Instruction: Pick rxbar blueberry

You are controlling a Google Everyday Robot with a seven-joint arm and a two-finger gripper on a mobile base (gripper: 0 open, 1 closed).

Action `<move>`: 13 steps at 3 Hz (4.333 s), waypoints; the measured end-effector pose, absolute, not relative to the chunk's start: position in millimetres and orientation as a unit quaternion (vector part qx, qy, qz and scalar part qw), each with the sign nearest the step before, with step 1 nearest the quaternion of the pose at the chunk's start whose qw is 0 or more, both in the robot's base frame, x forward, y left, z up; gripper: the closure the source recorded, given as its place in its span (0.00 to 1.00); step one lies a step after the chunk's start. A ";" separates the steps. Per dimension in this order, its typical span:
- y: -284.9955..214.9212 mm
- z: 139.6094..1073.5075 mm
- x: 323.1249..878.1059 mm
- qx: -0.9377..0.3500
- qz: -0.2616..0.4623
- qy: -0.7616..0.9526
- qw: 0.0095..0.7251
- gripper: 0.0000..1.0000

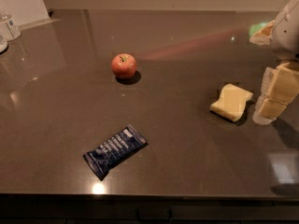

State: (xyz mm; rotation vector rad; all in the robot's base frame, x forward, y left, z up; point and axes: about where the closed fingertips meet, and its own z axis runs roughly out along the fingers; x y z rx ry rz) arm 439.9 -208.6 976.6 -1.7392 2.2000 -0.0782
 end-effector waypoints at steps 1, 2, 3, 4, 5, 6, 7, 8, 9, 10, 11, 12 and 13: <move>-178.3 969.1 447.1 -0.638 -0.002 0.749 0.179 0.00; -131.6 951.1 458.1 -0.677 0.028 0.713 0.181 0.00; -89.7 929.6 464.9 -0.714 0.054 0.675 0.178 0.00; -50.0 903.5 461.9 -0.751 0.079 0.634 0.170 0.00; -15.9 878.8 450.9 -0.785 0.106 0.589 0.160 0.00; 10.5 859.7 437.5 -0.811 0.126 0.551 0.152 0.00; 31.3 844.0 423.7 -0.827 0.139 0.524 0.148 0.00; 47.8 832.6 412.3 -0.840 0.144 0.502 0.149 0.00; 58.3 825.5 404.4 -0.848 0.147 0.488 0.147 0.00; 62.5 821.9 401.1 -0.850 0.147 0.486 0.139 0.16; 63.4 822.6 401.2 -0.848 0.151 0.490 0.132 0.39; 61.7 825.2 403.1 -0.845 0.154 0.495 0.127 0.64; 61.7 828.5 403.2 -0.845 0.154 0.496 0.127 0.87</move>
Offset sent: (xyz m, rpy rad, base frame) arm 0.0300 0.1328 -0.0512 0.1158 0.0739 0.3399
